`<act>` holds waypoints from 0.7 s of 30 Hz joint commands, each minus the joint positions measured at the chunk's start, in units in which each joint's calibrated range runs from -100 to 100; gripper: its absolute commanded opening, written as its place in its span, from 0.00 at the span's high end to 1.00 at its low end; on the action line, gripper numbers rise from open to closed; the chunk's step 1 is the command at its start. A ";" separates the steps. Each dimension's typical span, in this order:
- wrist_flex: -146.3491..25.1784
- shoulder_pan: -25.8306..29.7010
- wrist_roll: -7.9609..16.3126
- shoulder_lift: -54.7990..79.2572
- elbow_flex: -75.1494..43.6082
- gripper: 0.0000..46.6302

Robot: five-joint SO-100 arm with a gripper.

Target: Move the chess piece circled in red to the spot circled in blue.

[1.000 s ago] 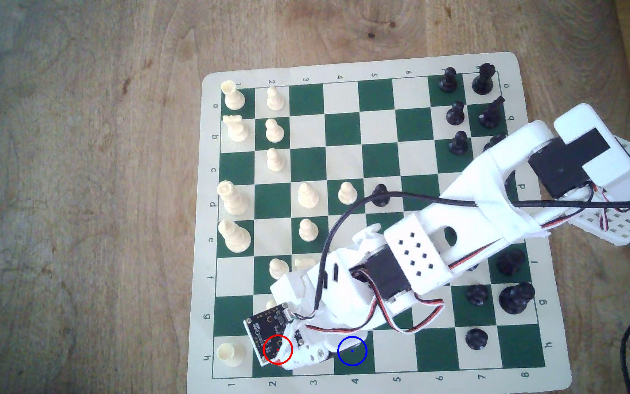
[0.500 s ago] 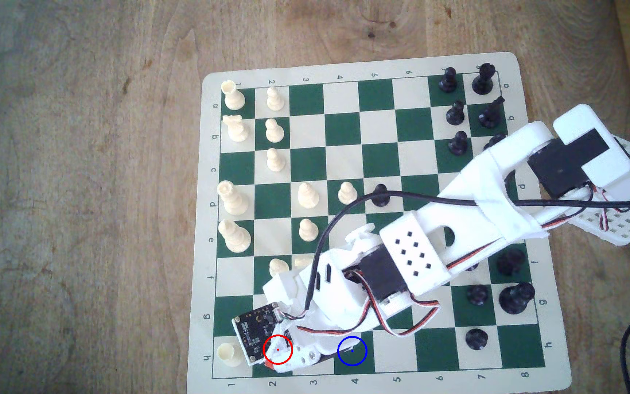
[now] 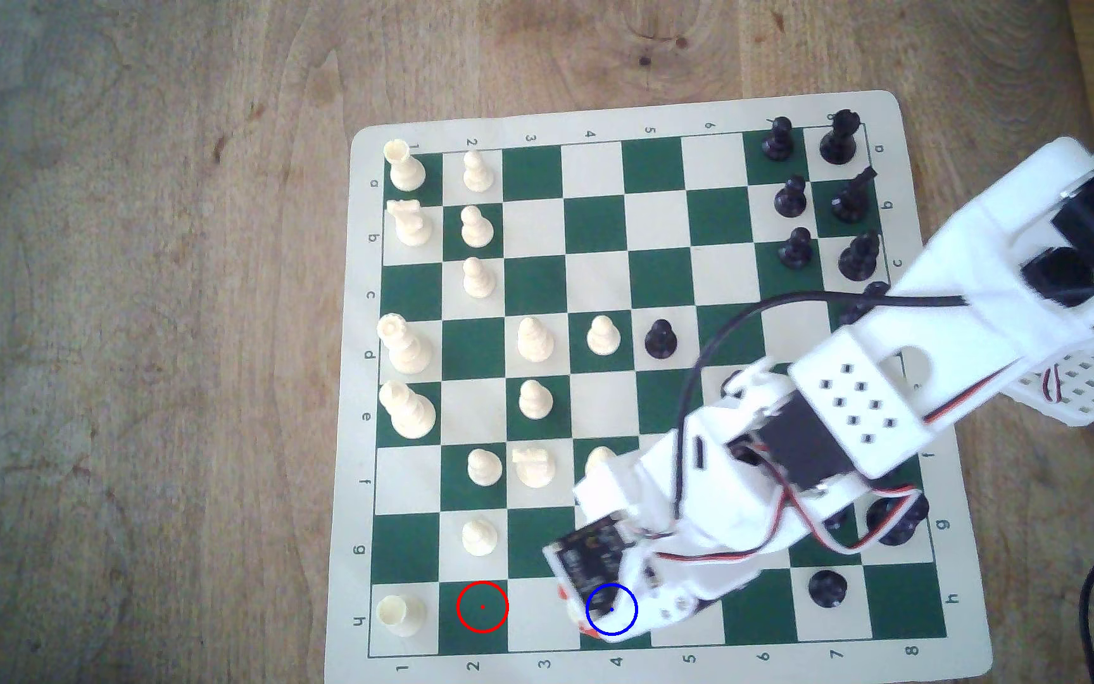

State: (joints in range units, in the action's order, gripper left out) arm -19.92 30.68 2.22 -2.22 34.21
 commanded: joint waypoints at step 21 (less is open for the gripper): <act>11.57 0.80 0.05 3.41 4.32 0.99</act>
State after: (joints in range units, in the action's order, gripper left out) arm -9.56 32.01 2.47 1.80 40.35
